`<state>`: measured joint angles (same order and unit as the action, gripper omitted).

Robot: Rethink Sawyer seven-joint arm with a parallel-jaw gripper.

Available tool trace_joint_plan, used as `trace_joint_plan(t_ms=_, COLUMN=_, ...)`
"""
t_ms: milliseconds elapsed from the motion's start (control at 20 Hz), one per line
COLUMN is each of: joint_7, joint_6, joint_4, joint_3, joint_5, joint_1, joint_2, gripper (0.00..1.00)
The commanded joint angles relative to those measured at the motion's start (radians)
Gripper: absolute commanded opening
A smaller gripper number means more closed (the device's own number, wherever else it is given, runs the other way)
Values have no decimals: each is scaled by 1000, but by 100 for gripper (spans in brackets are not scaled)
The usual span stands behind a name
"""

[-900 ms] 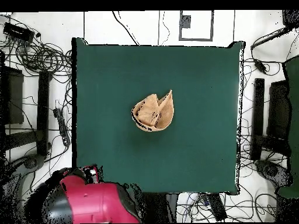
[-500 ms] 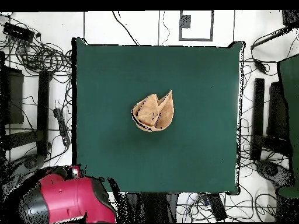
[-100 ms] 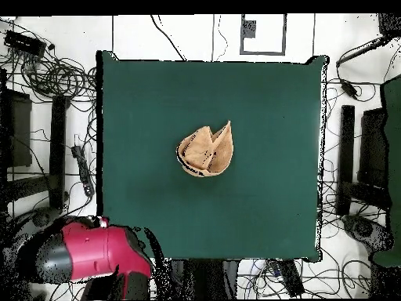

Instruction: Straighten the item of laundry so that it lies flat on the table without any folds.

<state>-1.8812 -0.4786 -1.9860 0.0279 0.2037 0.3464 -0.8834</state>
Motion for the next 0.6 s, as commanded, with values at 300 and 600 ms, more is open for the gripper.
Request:
trace_joint_plan(t_ms=300, joint_7=-311, joint_6=164, joint_4=73, joint_3=-69, joint_5=148, joint_1=21, joint_2=288, gripper=100)
trace_joint_plan(t_ms=600, joint_7=-293, joint_6=263, joint_4=83, joint_3=-61, joint_5=181, joint_1=33, joint_2=355, gripper=100)
